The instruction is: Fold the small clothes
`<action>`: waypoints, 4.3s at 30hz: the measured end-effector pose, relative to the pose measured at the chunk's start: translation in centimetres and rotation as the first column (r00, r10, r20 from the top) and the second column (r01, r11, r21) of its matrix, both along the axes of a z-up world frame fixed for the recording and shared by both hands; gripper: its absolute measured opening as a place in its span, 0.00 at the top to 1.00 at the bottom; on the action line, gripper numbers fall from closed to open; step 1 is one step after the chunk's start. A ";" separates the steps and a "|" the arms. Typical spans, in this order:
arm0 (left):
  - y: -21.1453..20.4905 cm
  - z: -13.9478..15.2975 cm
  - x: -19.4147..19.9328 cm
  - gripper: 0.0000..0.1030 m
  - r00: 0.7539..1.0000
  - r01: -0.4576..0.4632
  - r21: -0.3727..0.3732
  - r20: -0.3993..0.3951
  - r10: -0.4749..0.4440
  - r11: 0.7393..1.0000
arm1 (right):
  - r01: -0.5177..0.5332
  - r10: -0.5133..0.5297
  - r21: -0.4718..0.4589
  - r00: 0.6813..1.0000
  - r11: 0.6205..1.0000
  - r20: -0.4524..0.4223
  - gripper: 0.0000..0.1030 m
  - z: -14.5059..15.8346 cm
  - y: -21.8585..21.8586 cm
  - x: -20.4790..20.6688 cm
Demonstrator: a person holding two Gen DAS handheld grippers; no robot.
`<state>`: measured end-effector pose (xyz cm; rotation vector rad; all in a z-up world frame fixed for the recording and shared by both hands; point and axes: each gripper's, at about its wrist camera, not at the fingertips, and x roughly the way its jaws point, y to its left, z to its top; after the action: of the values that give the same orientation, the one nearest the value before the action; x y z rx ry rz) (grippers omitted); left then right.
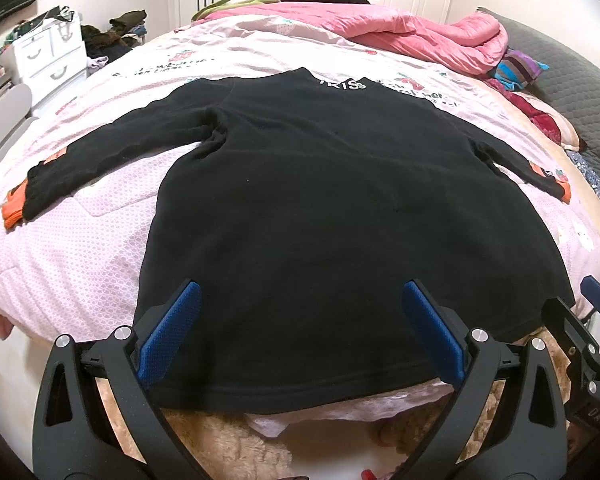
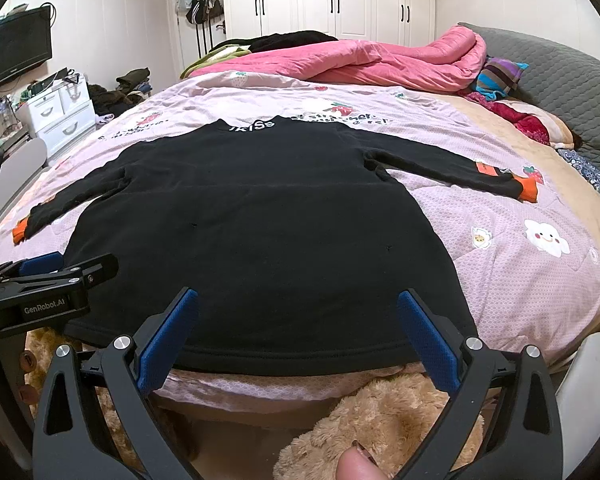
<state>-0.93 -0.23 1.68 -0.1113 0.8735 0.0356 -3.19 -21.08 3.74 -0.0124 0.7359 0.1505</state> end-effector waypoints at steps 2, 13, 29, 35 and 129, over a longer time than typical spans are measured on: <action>0.0 0.0 0.0 0.08 1.000 0.001 -0.001 0.000 -0.001 1.000 | 0.001 -0.001 0.001 1.000 1.000 0.001 0.04 0.0 0.0 0.0; 0.0 0.3 0.7 0.08 1.000 0.003 0.004 0.003 -0.003 1.000 | 0.025 -0.024 0.034 0.999 0.999 -0.022 0.04 0.4 -0.4 1.0; -0.2 2.2 5.0 0.08 0.999 -0.010 0.010 0.032 0.009 1.000 | 0.064 -0.064 0.026 0.998 0.998 0.008 0.04 2.7 -0.5 5.7; -0.3 2.8 7.7 0.08 0.999 -0.018 0.026 0.039 0.017 0.999 | 0.102 -0.103 0.043 0.995 0.994 0.011 0.04 4.0 -0.7 8.7; 6.0 4.1 24.2 0.08 0.997 -0.032 -0.293 0.064 0.053 0.956 | 0.132 -0.261 0.473 0.940 0.871 0.219 0.88 7.9 -12.3 25.9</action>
<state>23.29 5.73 5.80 -0.4058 0.8004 -0.0577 22.67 -33.33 11.69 0.4815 0.4025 0.1165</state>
